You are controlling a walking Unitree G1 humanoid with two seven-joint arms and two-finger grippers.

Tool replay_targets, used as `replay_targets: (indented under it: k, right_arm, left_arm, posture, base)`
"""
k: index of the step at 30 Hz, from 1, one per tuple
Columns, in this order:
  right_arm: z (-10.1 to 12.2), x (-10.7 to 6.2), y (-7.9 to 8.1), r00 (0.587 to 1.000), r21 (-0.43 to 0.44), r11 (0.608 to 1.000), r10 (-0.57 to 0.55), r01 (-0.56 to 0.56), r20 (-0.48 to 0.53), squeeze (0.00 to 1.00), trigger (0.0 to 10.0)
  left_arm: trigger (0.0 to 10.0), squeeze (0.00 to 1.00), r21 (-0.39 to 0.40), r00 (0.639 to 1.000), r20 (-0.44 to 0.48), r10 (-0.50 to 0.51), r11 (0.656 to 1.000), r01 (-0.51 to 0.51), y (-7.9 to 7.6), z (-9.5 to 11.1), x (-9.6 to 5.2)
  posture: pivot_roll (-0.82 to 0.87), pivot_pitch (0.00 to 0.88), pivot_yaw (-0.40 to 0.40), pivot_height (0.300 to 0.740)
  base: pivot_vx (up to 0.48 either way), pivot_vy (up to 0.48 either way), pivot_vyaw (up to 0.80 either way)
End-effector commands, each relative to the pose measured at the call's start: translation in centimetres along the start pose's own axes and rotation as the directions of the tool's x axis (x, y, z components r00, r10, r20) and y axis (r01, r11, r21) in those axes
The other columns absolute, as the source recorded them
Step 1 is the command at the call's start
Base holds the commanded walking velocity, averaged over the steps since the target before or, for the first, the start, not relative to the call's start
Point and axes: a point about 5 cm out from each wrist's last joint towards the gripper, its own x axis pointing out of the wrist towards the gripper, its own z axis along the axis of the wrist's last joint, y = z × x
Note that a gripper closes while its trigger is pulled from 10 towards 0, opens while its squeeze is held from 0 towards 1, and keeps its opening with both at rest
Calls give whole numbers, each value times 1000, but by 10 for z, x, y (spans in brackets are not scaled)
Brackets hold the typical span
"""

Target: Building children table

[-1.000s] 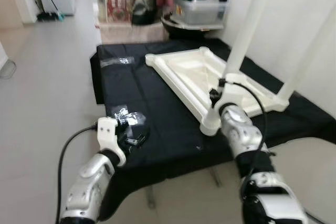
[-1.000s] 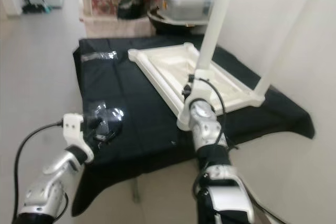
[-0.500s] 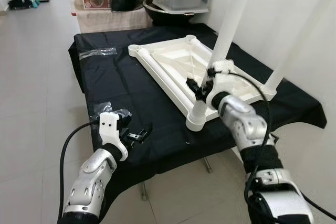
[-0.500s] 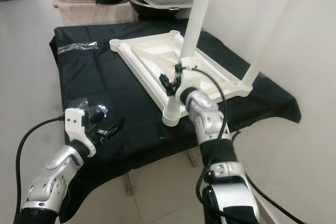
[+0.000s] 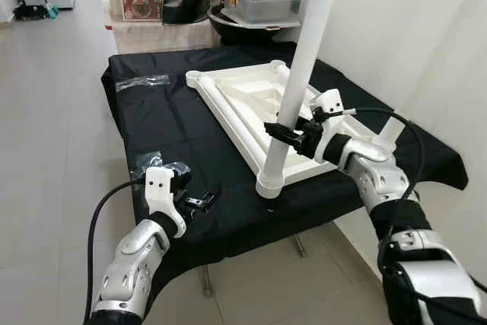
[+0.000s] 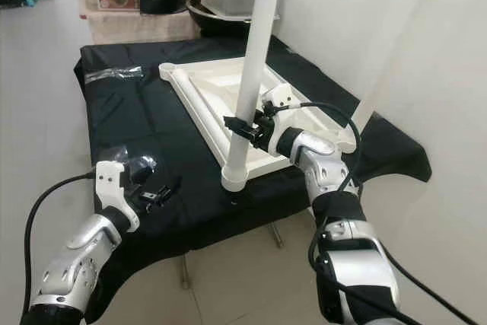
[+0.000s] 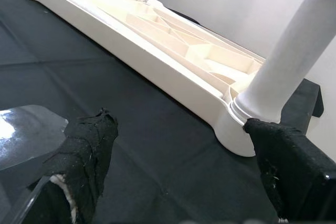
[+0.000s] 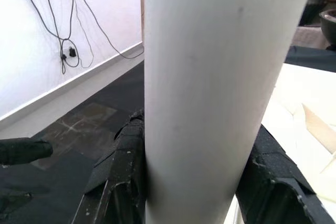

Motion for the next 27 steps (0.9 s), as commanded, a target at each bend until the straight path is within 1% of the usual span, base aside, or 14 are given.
replay_targets:
  k: [1,3,8,10,11,12,14,15,16,17,18,22,23,27]
  right_arm:
    - [-10,13,4,997,13,998,-54,55,-60,0,0]
    - [-10,13,4,997,13,998,-54,55,-60,0,0]
    - [-14,15,-6,964,37,967,-250,254,-92,0,0]
    - [-43,-10,-32,663,101,664,-701,741,-263,0,0]
    - [-57,-20,-31,536,110,532,-777,840,-331,0,0]
    - [-66,-26,-26,460,100,457,-811,884,-361,0,0]
    - [-66,-26,-26,460,100,457,-811,884,-361,0,0]
    - [-70,-23,-13,480,94,479,-807,873,-345,0,1569]
    - [-70,-23,-13,480,94,479,-807,873,-345,0,1569]
    - [-64,-16,3,536,67,541,-799,839,-273,0,10000]
    - [-56,-8,21,604,64,608,-763,792,-230,0,10000]
    - [-44,2,39,683,73,682,-709,727,-175,0,10000]
    - [-36,5,38,716,99,710,-684,698,-138,1000,10000]
    - [-18,7,31,750,118,741,-659,661,-64,1000,10000]
  left_arm:
    - [10000,0,-4,1000,-2,2,1000,-2,-1,-2,1]
    - [10000,0,-4,1000,-2,2,1000,-2,-1,-2,1]
    - [10000,0,-4,1000,-2,2,1000,-2,-1,-2,1]
    - [10000,0,-5,1000,-2,0,1000,0,-1,-2,0]
    - [10000,0,-5,1000,-2,-1,1000,1,-1,-1,-1]
    - [10000,0,-5,1000,-1,0,1000,0,-1,-1,-2]
    - [10000,0,-5,1000,-1,0,1000,0,-1,-1,-2]
    - [10000,0,-5,1000,-1,1,1000,-1,0,-1,-2]
    - [10000,0,-5,1000,-1,1,1000,-1,0,-1,-2]
    - [10000,0,-5,1000,-1,1,1000,-1,0,0,-3]
    - [10000,0,-4,1000,-3,0,1000,0,0,0,-3]
    - [10000,0,-4,1000,-5,-3,1000,3,0,0,-3]
    - [10000,0,-5,1000,-6,-5,1000,5,1,0,-3]
    - [10000,0,-6,1000,-6,-7,1000,7,0,0,-2]
  posture:
    - [5,0,-135,740]
    - [5,0,-135,740]
    - [3,0,-131,740]
    - [0,0,-130,740]
    - [0,0,-127,740]
    - [0,0,-126,740]
    - [0,0,-126,740]
    - [-4,0,-120,740]
    - [-4,0,-120,740]
    - [-5,0,-114,740]
    - [-11,0,-109,740]
    - [-11,0,-109,740]
    - [-22,0,-104,740]
    - [-21,0,-105,740]
  base:
    - [0,0,0]
    - [0,0,0]
    - [0,0,0]
    - [0,0,0]
    - [0,0,0]
    - [0,0,0]
    - [0,0,0]
    - [0,0,0]
    - [0,0,0]
    - [0,0,0]
    - [0,0,0]
    - [0,0,0]
    - [0,0,0]
    - [0,0,0]
